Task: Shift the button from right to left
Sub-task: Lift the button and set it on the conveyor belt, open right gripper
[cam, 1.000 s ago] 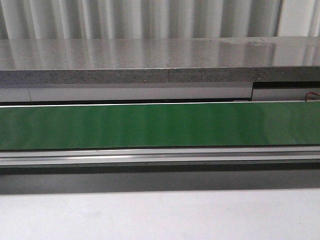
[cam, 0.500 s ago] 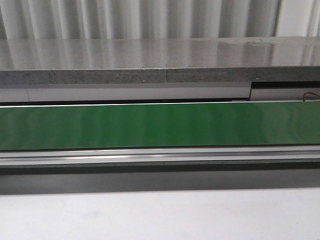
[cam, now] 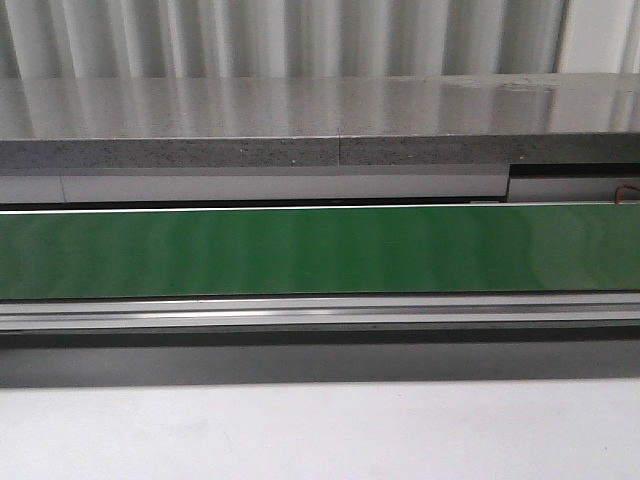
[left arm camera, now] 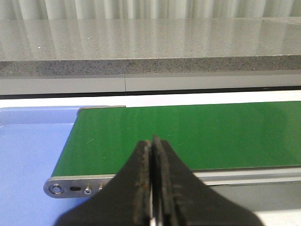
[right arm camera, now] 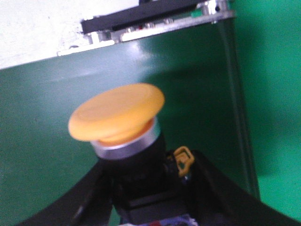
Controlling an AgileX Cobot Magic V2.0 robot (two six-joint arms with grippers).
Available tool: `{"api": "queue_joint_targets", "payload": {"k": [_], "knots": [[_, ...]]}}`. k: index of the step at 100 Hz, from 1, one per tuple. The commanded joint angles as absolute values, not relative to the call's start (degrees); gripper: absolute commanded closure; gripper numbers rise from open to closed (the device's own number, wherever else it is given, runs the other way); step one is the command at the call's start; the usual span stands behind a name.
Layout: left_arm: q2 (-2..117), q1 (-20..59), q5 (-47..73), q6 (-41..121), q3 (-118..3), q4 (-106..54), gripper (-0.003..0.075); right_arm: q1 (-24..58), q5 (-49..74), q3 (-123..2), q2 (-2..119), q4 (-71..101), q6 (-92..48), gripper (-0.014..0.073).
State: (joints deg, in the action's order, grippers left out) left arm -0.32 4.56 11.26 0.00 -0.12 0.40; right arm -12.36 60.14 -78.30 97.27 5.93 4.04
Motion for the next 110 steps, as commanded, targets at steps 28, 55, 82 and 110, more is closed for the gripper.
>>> {"api": "queue_joint_targets", "payload": {"k": [28,55,82,110], "knots": [[-2.23,4.47,6.90,-0.38,1.31,0.37,0.0740,-12.32,56.64,-75.87,100.18,4.50,7.61,0.0355],[-2.23,4.47,6.90,-0.38,1.31,0.37,0.0740,-12.32,54.74,-75.87,98.79,4.56,5.89,0.0012],[-2.23,4.47,6.90,-0.38,1.31,0.37,0.0740,-10.77,53.36,-75.87,91.45,4.56,-4.10,0.0239],[-2.23,4.47,6.90,-0.38,1.31,0.37,0.0740,-4.31,53.07,-75.03,84.65,4.56,-6.01,0.0662]]}}
